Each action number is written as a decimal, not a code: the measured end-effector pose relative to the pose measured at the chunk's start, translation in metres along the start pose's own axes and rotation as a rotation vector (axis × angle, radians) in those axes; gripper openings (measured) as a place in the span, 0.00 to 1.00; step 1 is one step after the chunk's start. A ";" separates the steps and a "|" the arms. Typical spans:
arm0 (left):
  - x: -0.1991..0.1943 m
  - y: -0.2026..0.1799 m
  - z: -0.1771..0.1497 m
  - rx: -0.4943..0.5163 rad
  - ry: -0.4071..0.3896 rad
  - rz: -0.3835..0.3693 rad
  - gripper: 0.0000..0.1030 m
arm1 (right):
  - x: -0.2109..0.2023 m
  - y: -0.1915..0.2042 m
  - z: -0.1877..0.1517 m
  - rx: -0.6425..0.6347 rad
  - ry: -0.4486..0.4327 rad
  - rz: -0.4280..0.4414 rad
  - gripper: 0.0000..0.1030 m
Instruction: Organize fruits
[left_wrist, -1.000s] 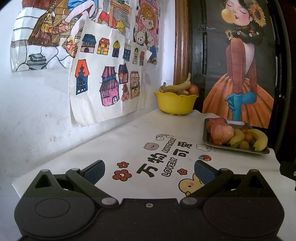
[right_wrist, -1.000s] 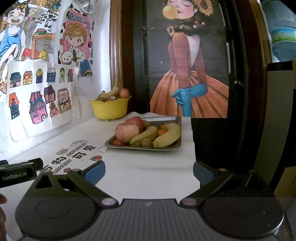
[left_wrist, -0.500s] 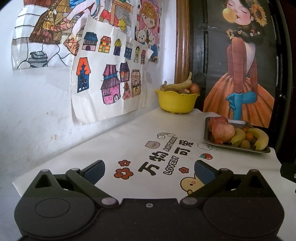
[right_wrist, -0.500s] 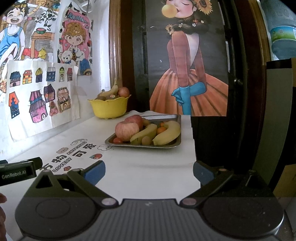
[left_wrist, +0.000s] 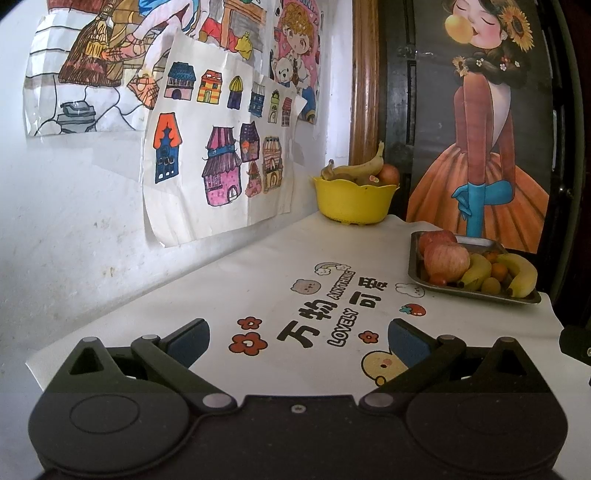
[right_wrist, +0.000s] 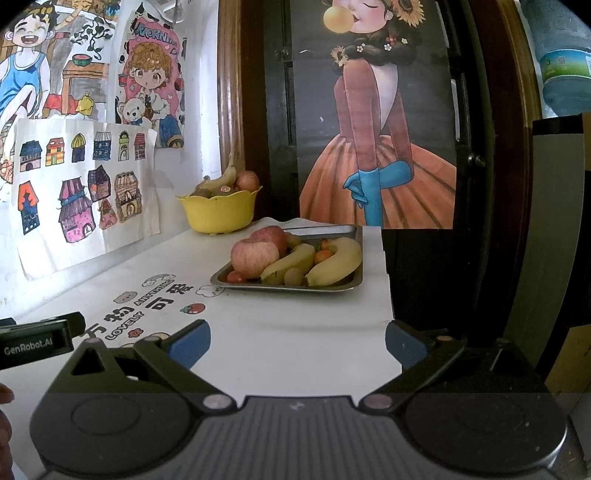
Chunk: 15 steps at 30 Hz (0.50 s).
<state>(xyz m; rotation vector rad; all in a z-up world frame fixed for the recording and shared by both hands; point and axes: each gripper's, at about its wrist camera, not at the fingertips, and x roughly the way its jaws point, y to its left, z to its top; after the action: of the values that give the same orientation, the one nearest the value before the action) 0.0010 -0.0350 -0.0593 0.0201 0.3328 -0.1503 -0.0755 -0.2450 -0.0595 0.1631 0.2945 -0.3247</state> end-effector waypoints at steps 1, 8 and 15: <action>0.000 0.000 -0.001 0.000 0.000 0.000 0.99 | 0.000 0.000 0.000 0.000 0.000 0.000 1.00; 0.000 0.001 -0.001 -0.007 0.002 0.002 0.99 | 0.000 0.000 0.000 0.000 0.001 -0.001 1.00; 0.001 0.001 -0.002 -0.008 0.003 0.005 0.99 | 0.000 0.000 0.000 0.000 0.001 -0.001 1.00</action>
<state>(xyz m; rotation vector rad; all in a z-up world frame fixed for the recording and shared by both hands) 0.0014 -0.0336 -0.0612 0.0129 0.3363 -0.1439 -0.0756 -0.2450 -0.0589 0.1635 0.2951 -0.3253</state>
